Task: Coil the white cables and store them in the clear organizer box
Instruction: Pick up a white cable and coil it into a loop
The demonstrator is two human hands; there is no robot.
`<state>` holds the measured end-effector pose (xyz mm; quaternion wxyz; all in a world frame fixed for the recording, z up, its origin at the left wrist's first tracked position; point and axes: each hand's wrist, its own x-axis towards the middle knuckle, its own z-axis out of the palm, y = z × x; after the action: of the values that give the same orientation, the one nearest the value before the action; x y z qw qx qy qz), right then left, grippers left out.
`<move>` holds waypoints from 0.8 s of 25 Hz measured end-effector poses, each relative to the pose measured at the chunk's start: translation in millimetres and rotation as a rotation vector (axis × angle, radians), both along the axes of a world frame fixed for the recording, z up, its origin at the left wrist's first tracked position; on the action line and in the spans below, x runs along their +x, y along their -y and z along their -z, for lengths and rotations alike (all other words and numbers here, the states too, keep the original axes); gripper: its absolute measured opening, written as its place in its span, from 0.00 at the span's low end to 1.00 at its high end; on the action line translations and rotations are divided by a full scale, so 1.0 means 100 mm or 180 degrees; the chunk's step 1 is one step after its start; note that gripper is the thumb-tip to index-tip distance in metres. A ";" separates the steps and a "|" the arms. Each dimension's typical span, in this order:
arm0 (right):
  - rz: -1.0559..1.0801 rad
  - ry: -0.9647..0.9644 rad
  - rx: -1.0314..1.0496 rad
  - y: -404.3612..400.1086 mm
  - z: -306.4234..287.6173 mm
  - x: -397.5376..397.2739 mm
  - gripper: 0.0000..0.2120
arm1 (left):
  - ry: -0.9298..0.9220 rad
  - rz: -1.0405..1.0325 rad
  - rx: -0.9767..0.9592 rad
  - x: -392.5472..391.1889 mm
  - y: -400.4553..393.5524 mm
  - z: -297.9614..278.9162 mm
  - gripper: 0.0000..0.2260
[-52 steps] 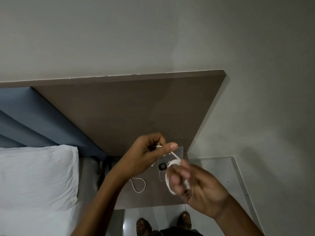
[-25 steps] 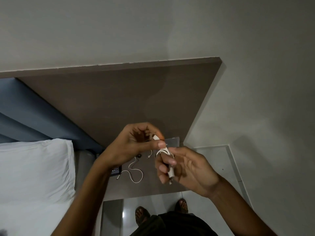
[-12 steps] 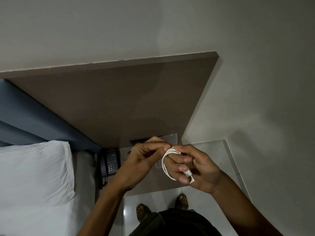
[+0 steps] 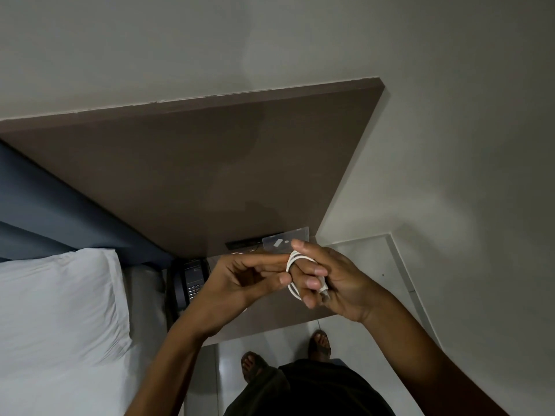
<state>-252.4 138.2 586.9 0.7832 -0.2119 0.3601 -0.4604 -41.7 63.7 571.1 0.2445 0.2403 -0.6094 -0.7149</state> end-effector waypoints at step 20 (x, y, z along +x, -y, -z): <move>0.0009 -0.0022 0.0277 0.10 0.20 0.29 0.33 | 0.0712 -0.0032 -0.0228 -0.03 0.18 0.10 0.09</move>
<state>-223.0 128.3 566.7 0.7898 -0.1787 0.3828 -0.4446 -44.2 45.5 561.6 0.1869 0.3128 -0.6568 -0.6602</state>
